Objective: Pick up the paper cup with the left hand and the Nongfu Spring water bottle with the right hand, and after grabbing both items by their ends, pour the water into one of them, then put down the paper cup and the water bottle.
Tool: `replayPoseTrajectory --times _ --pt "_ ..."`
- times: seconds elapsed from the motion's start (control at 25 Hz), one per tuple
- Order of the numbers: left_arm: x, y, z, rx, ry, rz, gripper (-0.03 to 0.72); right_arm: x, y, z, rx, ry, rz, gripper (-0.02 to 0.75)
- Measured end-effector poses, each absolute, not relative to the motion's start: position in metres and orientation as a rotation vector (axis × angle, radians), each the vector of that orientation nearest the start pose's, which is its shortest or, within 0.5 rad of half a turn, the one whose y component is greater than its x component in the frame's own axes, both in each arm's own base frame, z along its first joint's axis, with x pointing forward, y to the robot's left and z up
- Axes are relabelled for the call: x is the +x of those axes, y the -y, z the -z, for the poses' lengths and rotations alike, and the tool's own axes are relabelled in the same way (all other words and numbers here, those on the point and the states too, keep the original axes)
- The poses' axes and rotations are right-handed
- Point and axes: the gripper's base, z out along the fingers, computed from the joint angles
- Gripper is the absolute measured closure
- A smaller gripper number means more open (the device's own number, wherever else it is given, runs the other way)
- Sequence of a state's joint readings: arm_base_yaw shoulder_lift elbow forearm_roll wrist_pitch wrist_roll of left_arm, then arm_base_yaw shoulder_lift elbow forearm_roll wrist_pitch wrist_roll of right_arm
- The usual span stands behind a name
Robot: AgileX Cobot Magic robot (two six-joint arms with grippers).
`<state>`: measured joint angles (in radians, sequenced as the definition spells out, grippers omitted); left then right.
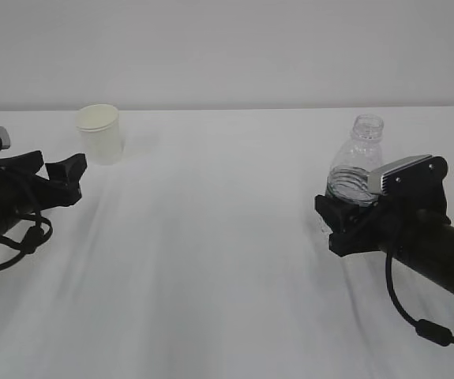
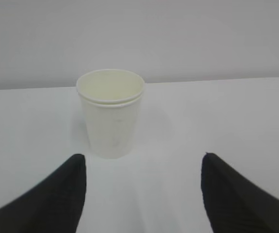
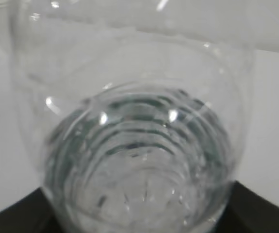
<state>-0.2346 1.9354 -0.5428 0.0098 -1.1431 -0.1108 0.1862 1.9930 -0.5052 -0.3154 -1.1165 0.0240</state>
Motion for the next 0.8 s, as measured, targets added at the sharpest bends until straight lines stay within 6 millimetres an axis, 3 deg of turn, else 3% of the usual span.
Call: replayPoseTrajectory --times 0.4,0.6,0.8 --pt "0.334 0.079 -0.091 0.102 -1.769 0.246 0.16 0.289 -0.08 -0.095 -0.475 -1.813 -0.311 0.29" --pt "0.345 0.083 -0.081 0.119 -1.771 0.255 0.024 0.289 -0.08 -0.095 -0.475 -1.813 -0.311 0.29" --pt "0.352 0.087 -0.06 0.143 -1.804 0.262 0.0 0.289 -0.08 -0.095 -0.475 -1.813 -0.311 0.29"
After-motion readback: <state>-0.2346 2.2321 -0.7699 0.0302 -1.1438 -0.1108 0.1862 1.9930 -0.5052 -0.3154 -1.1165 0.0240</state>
